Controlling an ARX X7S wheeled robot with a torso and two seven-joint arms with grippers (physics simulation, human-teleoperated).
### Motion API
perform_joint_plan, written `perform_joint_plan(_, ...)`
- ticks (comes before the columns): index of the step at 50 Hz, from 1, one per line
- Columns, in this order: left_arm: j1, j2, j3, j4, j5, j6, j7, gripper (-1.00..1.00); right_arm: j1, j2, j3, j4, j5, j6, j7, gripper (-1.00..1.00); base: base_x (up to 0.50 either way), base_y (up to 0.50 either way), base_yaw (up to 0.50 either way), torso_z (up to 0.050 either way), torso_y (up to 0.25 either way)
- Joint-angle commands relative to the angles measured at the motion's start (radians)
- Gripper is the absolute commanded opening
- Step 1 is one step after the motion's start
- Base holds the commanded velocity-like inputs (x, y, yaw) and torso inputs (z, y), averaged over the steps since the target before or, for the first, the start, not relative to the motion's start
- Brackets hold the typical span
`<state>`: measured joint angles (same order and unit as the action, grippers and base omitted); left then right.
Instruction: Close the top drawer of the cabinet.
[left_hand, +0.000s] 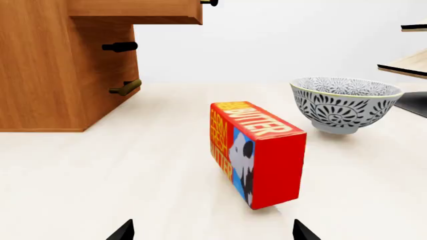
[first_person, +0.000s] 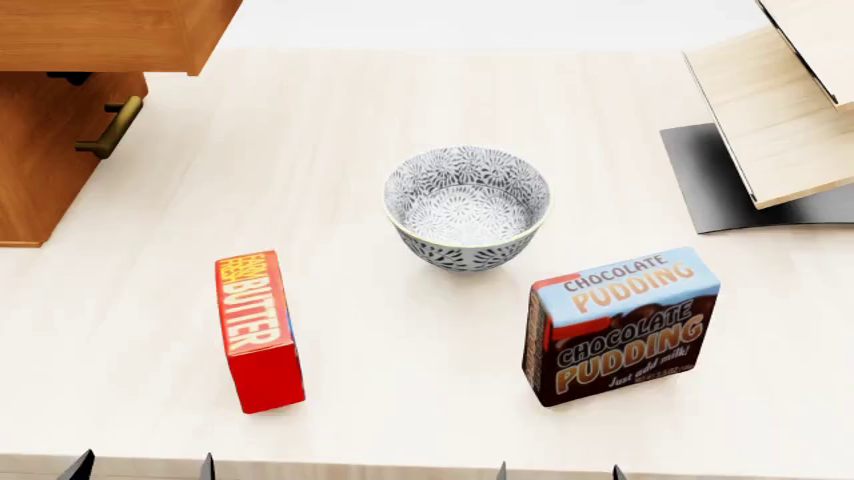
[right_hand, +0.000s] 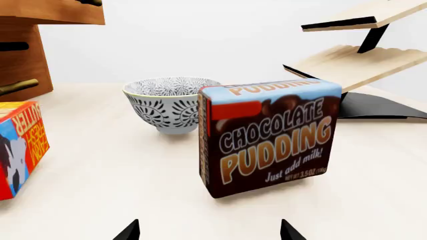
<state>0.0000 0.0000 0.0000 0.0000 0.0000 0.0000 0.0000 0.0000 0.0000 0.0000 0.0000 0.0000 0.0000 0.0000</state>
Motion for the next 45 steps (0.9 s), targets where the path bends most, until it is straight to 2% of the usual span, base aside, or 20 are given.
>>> perform_joint_plan(1,0.0,-0.01,0.015,0.0,0.0,0.001,-0.015,1.0,0.0,0.009,-0.013,0.0,0.0,0.0,0.013,1.0,0.0,0.0,0.0,0.0,0.0)
perform_joint_plan(15,-0.001,-0.05,0.06,0.001,-0.06,0.009,-0.053,1.0,0.004,0.048,-0.054,0.01,0.056,-0.004,0.058,1.0,0.0,0.0,0.0,0.0,0.0)
perform_joint_plan(17,0.003,-0.052,0.063,0.006,-0.07,0.014,-0.054,1.0,0.008,0.061,-0.079,0.007,0.007,0.004,0.078,1.0,0.0,0.0,0.0,0.0,0.0)
perform_joint_plan(21,0.011,-0.06,0.075,0.023,-0.073,0.028,-0.06,1.0,-0.001,0.063,-0.075,-0.004,0.024,-0.001,0.09,1.0,0.0,0.0,0.0,0.0,0.0)
perform_joint_plan(37,0.08,-0.097,0.099,0.335,-0.088,-0.071,-0.102,1.0,-0.049,0.092,-0.098,-0.346,0.008,0.146,0.145,1.0,0.0,0.0,0.0,0.0,0.0)
perform_joint_plan(45,0.092,-0.126,0.131,0.598,-0.069,-0.206,-0.12,1.0,-0.034,0.103,-0.131,-0.584,-0.001,0.28,0.15,1.0,0.0,0.0,0.0,0.0,0.0)
